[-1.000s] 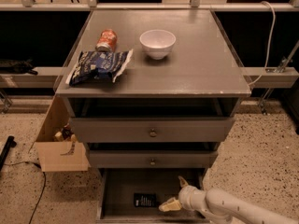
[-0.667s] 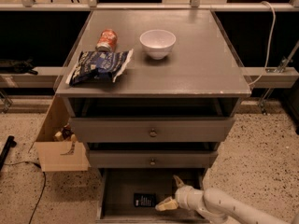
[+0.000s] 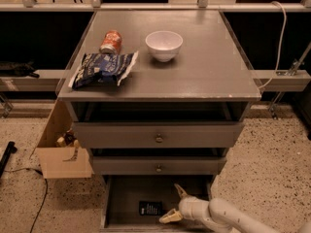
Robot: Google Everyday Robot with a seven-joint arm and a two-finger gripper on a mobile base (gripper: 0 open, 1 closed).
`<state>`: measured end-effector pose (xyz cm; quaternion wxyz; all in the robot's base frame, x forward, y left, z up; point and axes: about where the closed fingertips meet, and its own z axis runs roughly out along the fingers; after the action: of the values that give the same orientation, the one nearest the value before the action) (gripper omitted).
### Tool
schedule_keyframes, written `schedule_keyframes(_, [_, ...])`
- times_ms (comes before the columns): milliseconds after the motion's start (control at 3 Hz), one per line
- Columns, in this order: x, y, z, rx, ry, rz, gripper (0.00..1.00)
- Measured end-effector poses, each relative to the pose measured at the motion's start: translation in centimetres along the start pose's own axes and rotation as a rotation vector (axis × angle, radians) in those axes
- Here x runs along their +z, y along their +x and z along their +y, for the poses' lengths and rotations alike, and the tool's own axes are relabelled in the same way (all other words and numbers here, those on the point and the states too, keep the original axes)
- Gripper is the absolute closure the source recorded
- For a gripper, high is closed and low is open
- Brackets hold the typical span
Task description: Pick rxbar blueberry from bottom drawer and place on counter
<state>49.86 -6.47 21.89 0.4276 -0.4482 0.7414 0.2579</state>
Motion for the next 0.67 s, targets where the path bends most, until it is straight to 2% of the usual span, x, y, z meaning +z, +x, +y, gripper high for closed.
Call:
schedule_keyframes(333, [0.1,-0.1,0.0,-0.003,-0.001,0.001,0.0])
schedule_keyframes(667, [1.5,-0.8,-1.0,-0.045,-0.005,0.004,0.0])
